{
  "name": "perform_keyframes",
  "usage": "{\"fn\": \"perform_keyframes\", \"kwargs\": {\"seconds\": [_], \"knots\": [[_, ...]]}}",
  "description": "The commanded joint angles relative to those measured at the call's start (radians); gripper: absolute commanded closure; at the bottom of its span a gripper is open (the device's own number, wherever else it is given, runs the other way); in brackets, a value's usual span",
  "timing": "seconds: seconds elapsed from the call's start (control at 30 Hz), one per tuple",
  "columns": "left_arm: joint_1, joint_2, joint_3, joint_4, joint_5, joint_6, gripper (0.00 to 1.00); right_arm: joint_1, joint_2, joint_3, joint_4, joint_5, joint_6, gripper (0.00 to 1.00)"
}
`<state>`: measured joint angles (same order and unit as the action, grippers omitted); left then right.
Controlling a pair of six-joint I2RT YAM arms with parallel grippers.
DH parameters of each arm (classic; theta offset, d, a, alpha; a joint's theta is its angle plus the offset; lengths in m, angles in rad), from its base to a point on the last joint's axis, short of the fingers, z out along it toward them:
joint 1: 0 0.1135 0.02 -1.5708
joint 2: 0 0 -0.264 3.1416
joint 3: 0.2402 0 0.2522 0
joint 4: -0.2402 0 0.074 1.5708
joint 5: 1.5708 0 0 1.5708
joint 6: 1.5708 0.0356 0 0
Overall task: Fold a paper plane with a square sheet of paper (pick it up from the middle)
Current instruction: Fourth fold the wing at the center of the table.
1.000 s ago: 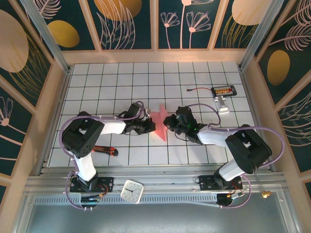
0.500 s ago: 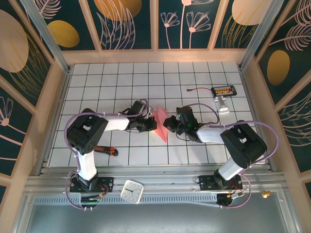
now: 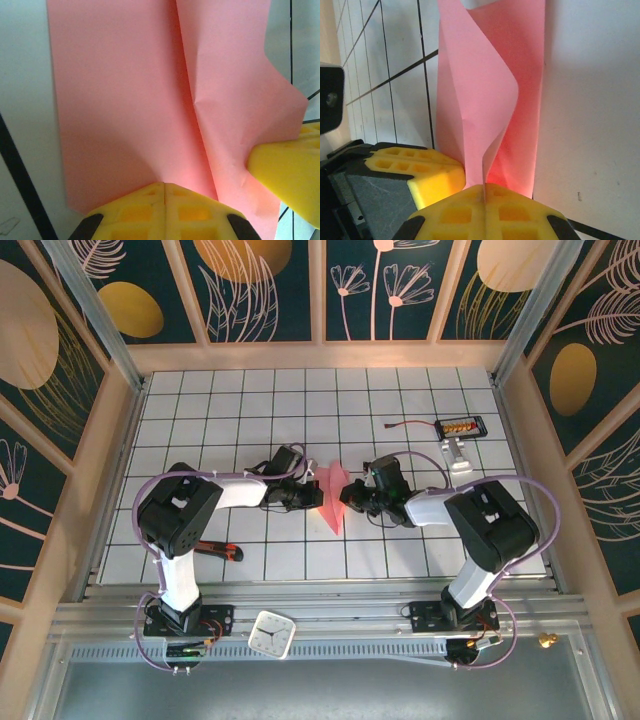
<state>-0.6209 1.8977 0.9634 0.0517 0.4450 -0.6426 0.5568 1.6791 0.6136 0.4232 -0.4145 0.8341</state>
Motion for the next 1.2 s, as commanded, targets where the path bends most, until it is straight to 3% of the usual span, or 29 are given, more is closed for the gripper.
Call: {"fn": "perform_keyframes", "kwargs": {"seconds": [0.0, 0.33, 1.17], "knots": [[0.003, 0.031, 0.003, -0.076, -0.063, 0.03, 1.0, -0.003, 0.03, 0.027, 0.015, -0.038, -0.05, 1.0], [0.004, 0.031, 0.037, -0.09, -0.072, 0.039, 1.0, -0.065, 0.068, 0.042, 0.013, -0.065, -0.099, 1.0], [0.004, 0.038, 0.056, -0.099, -0.067, 0.05, 1.0, -0.053, 0.103, 0.101, -0.035, -0.116, -0.185, 1.0]]}}
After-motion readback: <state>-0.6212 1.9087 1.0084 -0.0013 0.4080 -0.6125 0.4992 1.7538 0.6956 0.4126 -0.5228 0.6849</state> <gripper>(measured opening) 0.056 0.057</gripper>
